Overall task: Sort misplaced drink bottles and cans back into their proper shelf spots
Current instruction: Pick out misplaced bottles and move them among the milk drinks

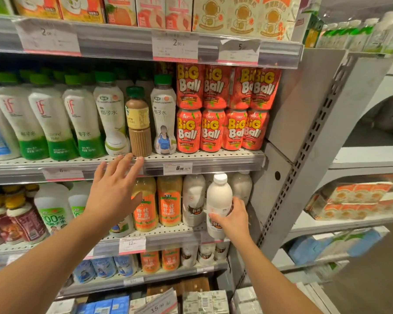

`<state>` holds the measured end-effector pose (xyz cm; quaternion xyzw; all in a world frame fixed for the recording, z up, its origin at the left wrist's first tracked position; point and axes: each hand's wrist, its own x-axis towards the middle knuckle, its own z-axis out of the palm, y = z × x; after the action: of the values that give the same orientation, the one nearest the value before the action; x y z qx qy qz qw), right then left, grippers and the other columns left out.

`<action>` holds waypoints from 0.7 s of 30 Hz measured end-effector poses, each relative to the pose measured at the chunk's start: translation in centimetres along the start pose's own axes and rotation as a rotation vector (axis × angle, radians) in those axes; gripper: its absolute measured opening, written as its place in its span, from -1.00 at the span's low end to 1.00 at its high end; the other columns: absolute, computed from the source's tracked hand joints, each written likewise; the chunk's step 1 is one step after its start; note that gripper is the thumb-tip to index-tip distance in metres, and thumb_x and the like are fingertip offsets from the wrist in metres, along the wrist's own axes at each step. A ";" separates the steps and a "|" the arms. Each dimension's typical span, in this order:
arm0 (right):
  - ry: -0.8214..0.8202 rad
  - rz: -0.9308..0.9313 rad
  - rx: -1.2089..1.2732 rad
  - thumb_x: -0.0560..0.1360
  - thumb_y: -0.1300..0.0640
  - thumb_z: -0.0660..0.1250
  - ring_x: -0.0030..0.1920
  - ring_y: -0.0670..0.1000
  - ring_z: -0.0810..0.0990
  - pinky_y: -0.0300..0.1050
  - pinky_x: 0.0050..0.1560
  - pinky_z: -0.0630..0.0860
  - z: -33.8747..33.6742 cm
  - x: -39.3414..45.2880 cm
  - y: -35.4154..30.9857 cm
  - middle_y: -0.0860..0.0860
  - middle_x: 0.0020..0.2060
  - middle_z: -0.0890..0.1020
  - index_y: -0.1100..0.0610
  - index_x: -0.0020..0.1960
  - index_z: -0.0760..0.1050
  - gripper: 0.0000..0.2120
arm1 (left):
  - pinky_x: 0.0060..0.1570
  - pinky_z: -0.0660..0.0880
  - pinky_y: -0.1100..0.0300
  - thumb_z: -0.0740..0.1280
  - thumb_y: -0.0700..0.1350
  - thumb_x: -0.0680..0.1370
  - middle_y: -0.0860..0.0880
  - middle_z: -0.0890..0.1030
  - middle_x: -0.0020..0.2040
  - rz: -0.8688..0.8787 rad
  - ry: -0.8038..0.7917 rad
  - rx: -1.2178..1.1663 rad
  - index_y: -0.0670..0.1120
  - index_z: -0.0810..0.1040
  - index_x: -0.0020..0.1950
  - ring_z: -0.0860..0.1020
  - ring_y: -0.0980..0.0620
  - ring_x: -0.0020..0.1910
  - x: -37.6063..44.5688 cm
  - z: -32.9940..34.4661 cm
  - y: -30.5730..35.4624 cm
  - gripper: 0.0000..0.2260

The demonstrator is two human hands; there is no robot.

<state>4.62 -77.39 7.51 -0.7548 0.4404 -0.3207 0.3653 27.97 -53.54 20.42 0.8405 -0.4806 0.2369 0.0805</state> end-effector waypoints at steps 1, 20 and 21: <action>0.003 0.003 0.001 0.22 -0.02 0.70 0.15 -0.01 0.53 -0.08 0.17 0.47 0.4 0.3 0.3 -0.03 0.17 0.48 0.05 0.33 0.46 -0.24 | 0.48 0.21 -0.27 0.49 0.17 0.41 -0.17 0.31 0.56 0.001 -0.003 0.005 0.01 0.18 0.62 0.26 -0.23 0.54 0.0 0.0 0.0 -0.13; 0.152 0.040 -0.184 0.33 -0.21 0.60 0.12 0.09 0.67 0.04 -0.03 0.58 2.1 -1.1 0.9 -0.02 0.16 0.65 0.01 0.35 0.35 -0.26 | 0.50 0.19 -0.28 0.52 0.18 0.38 -0.18 0.29 0.56 -0.014 -0.012 0.000 0.01 0.17 0.62 0.25 -0.25 0.54 0.1 0.0 0.3 -0.10; 0.156 0.062 -0.207 0.33 -0.25 0.59 0.08 0.10 0.67 0.03 -0.06 0.57 2.5 -1.6 1.2 -0.02 0.13 0.63 0.03 0.28 0.36 -0.30 | 0.50 0.19 -0.28 0.51 0.18 0.39 -0.18 0.29 0.56 -0.016 -0.014 0.001 0.01 0.16 0.62 0.25 -0.25 0.54 0.1 0.0 0.3 -0.10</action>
<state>5.46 -75.65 4.98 -0.7471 0.5215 -0.3200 0.2598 27.77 -53.79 20.40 0.8460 -0.4744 0.2305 0.0785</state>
